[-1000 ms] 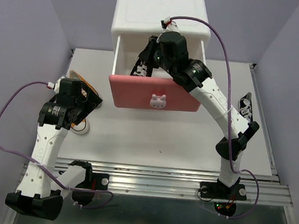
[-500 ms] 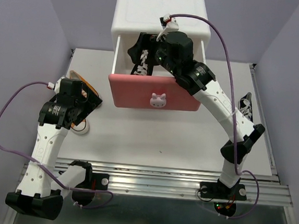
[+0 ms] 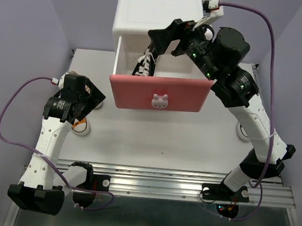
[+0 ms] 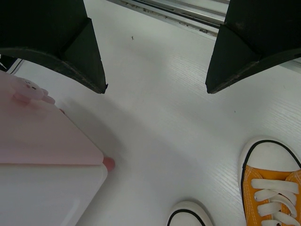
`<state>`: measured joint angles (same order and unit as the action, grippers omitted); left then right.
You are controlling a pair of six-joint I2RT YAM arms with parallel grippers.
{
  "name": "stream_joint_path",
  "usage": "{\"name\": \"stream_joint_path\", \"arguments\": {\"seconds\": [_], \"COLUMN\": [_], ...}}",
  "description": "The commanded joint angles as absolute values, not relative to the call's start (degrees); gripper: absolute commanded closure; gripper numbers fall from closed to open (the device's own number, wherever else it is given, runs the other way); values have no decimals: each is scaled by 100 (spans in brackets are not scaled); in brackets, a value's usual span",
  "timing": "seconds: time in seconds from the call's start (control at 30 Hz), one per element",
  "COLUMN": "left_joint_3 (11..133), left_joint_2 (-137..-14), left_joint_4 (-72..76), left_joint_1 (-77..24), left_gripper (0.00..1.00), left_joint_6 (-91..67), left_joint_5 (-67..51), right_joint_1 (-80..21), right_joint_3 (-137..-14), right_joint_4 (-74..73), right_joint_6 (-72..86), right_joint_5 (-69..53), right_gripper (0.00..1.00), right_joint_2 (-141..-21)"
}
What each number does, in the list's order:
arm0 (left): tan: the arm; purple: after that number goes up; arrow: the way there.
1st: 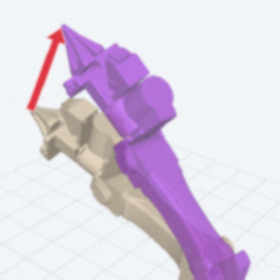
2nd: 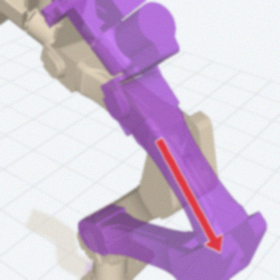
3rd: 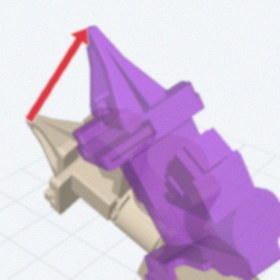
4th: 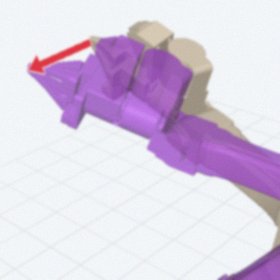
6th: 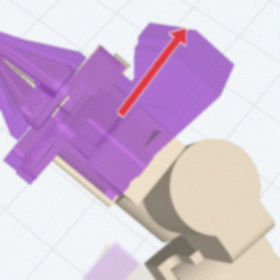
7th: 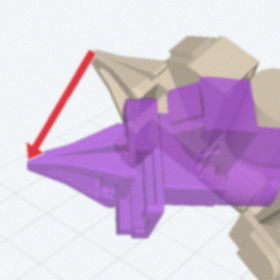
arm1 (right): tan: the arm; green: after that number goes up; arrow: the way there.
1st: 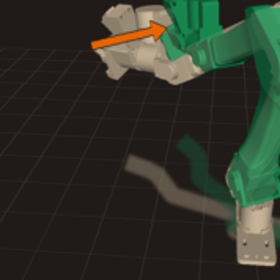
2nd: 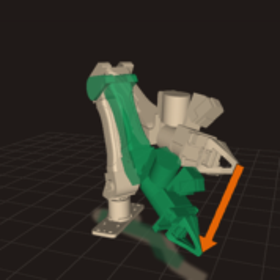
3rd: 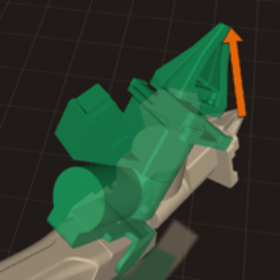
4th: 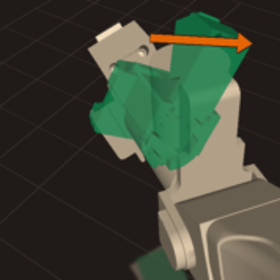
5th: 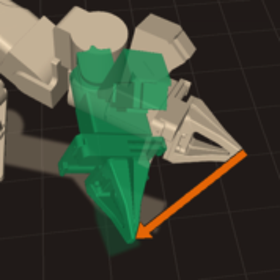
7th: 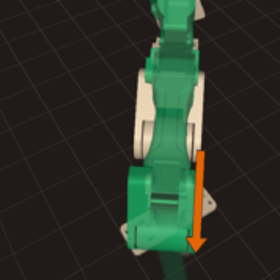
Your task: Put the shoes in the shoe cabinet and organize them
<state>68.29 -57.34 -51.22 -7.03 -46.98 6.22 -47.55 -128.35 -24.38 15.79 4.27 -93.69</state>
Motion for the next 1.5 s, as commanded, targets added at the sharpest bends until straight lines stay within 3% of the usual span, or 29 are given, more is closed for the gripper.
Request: {"name": "stream_joint_path", "arguments": {"seconds": [0.0,0.1,0.37,0.57,0.8,1.0,1.47], "left_joint_3": [7093,7119,7216,7207,7076,7250,7356], "left_joint_2": [-5757,-5792,-5801,-5757,-5625,-5774,-6003], "left_joint_4": [-4904,-4922,-5071,-5212,-5361,-5642,-6055], "left_joint_1": [-677,-677,-677,-677,-677,-677,-677], "left_gripper": [1,1,1,1,1,1,1], "left_joint_6": [-4570,-4553,-4509,-4544,-4614,-4544,-4377], "left_joint_5": [615,606,659,659,598,773,879], "right_joint_1": [-4712,-3906,-849,543,1054,1380,1485], "right_joint_3": [-13174,-13596,-13298,-12808,-11533,-10356,-9510], "right_joint_4": [-2162,-2740,-4207,-5920,-5925,-5618,-4869], "right_joint_6": [881,1305,2732,2664,1478,1144,721], "right_joint_5": [2982,3322,1900,1729,2425,1916,1996], "right_gripper": [0,0,0,0,0,0,0], "right_joint_2": [-9290,-9404,-9448,-10098,-10432,-10722,-11179]}}
